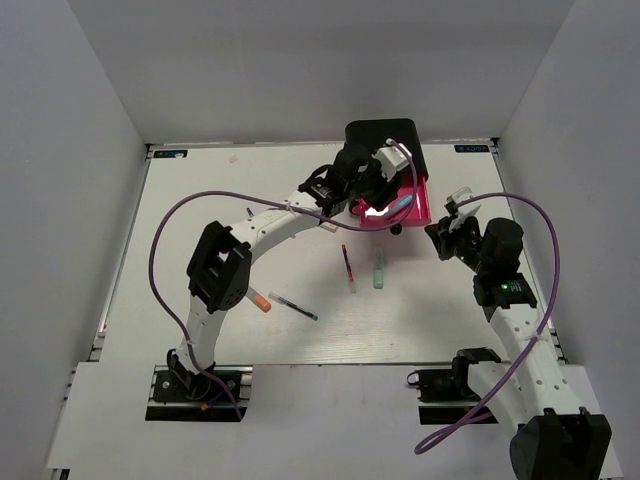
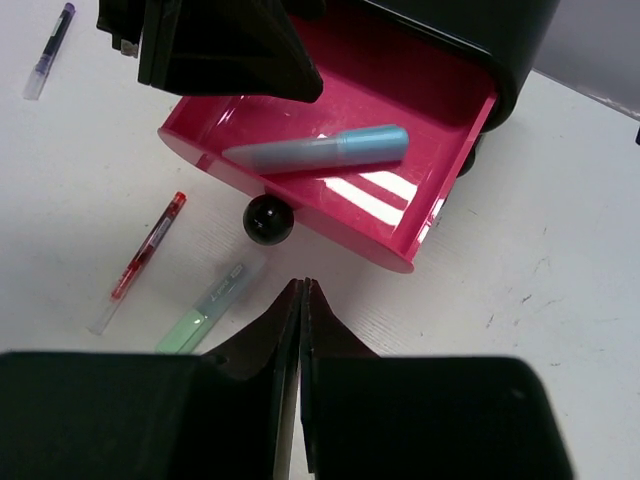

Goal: Sort the stationery into containers
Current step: Place the pen in the drawer, then pick up the pen from the center of the board.

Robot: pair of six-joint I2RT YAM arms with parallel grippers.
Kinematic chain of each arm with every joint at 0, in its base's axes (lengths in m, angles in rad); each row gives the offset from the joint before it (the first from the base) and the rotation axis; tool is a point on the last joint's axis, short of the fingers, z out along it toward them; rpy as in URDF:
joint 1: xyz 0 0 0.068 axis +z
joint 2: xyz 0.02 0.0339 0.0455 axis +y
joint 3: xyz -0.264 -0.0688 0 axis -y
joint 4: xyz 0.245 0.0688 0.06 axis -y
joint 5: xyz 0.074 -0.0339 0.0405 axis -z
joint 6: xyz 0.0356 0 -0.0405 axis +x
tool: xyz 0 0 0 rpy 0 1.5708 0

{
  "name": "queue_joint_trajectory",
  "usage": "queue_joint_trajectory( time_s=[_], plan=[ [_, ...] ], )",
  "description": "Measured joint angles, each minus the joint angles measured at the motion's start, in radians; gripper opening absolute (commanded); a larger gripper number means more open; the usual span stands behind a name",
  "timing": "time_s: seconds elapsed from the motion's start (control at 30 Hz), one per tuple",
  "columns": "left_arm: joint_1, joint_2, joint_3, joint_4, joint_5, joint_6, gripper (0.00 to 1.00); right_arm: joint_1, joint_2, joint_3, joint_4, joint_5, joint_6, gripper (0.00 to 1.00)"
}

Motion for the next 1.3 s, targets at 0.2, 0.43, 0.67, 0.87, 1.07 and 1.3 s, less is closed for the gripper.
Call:
queue_joint_trajectory(
  time_s=[0.2, 0.43, 0.67, 0.87, 1.07, 1.3],
  plan=[
    [-0.002, -0.010, 0.006, 0.001, -0.008, -0.019, 0.69, -0.008, 0.017, 0.000, -0.003, -0.044, -0.010, 0.41],
    [-0.006, -0.290, -0.245, 0.093, -0.014, -0.110, 0.72, -0.009, 0.106, 0.000, -0.082, -0.226, -0.159, 0.55],
    [0.003, -0.800, -0.684, 0.174, -0.135, -0.179, 0.68, 0.039, 0.139, -0.032, -0.192, -0.417, -0.409, 0.57],
    [0.012, -1.019, -0.964, 0.086, -0.322, -0.236, 0.78, 0.165, 0.187, -0.071, -0.278, -0.423, -0.724, 0.66],
    [0.014, -1.139, -1.123, -0.031, -0.513, -0.270, 0.84, 0.299, 0.309, -0.071, -0.317, -0.245, -0.949, 0.70],
    [0.015, -1.179, -1.122, -0.064, -0.626, -0.266, 0.85, 0.353, 0.377, 0.011, -0.338, -0.108, -1.077, 0.52]
  ],
)
